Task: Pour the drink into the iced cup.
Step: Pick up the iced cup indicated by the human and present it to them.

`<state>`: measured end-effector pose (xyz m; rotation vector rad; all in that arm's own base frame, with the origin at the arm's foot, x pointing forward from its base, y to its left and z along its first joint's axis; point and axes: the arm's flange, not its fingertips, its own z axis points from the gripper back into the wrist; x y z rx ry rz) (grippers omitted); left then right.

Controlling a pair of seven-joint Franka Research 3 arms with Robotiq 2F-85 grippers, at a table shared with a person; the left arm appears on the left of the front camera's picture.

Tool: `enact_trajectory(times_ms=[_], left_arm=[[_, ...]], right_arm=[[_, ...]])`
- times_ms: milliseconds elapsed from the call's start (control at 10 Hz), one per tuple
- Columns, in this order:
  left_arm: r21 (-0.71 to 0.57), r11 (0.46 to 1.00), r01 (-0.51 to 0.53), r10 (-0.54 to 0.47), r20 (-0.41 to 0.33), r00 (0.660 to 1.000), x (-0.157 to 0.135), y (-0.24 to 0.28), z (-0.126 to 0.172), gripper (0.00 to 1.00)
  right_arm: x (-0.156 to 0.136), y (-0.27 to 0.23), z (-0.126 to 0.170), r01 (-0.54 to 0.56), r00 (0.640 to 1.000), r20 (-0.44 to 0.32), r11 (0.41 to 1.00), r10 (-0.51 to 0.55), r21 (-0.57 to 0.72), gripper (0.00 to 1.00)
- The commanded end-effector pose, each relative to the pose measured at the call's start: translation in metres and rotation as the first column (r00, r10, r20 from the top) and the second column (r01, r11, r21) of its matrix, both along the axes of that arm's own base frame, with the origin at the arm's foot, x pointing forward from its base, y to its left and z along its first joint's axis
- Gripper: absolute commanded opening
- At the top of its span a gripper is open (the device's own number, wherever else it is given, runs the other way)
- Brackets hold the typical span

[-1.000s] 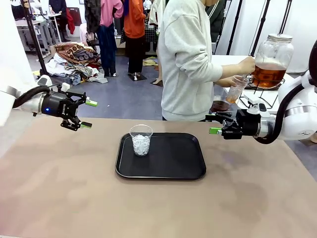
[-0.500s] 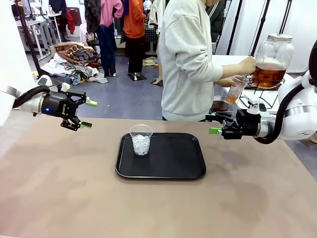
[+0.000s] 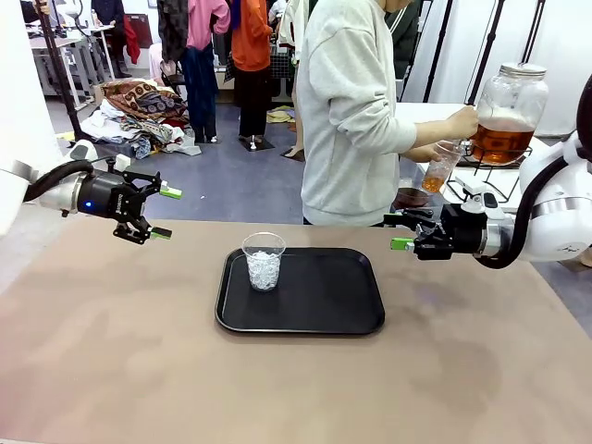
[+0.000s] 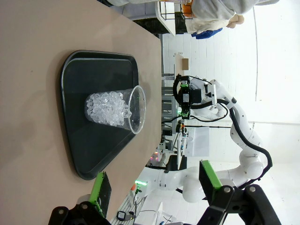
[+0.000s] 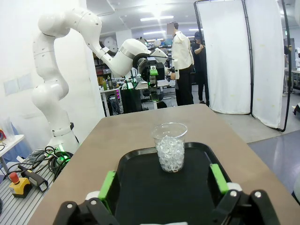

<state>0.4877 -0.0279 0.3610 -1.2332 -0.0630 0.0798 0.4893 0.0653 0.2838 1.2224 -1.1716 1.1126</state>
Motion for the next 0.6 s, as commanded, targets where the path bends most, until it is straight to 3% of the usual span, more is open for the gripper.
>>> enact_trajectory(times_ms=[0,500], left_arm=[[0.007,1.0,0.002,-0.002,-0.017,1.0,-0.0005,0.0003,0.0013,1.0],[0.007,1.0,0.002,-0.002,-0.017,1.0,-0.0005,0.0003,0.0013,1.0]], right_arm=[[0.0013,-0.0004,0.0017,0.002,1.0,0.005,1.0,-0.002,-0.001,1.0],[0.0013,-0.0004,0.0017,0.002,1.0,0.005,1.0,-0.002,-0.001,1.0]])
